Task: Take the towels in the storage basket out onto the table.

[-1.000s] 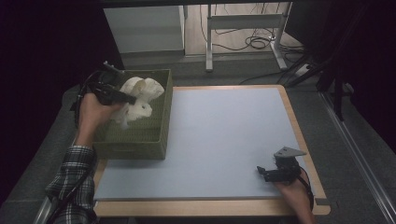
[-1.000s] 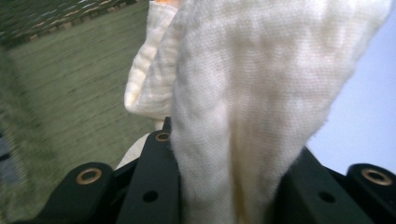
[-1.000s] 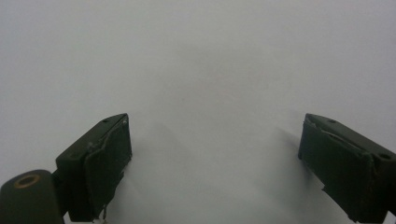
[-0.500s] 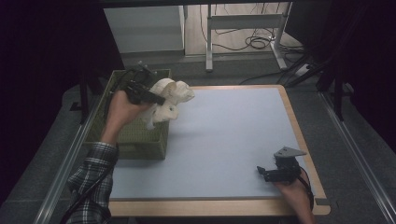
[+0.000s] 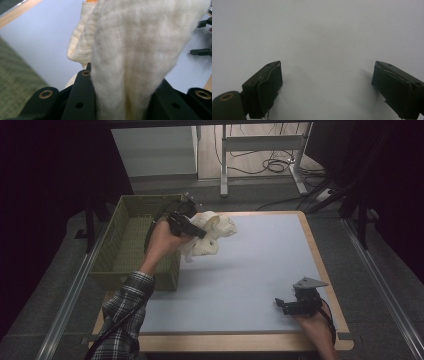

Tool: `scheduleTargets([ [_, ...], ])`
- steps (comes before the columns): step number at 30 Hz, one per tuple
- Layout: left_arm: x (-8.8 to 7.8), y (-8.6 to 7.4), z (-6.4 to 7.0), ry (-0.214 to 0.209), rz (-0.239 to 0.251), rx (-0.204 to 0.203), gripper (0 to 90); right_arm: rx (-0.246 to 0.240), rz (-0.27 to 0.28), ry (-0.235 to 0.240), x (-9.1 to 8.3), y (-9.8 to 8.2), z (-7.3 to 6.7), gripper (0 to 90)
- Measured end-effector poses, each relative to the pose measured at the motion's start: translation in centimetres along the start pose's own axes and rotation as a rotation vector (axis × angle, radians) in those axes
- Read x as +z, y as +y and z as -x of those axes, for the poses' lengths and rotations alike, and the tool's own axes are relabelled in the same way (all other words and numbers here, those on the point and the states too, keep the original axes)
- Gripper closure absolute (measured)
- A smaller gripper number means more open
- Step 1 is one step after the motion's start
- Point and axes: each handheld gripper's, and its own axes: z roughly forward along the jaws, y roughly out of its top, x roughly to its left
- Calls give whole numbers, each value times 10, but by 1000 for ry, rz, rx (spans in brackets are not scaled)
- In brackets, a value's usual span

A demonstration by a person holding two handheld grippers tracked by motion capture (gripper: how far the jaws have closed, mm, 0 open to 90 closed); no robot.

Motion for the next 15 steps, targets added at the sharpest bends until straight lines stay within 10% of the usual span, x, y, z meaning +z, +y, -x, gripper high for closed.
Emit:
scheduleTargets([
  [15,88,22,43,-64,-51,80,721,0,0,1,0,0,0,97],
])
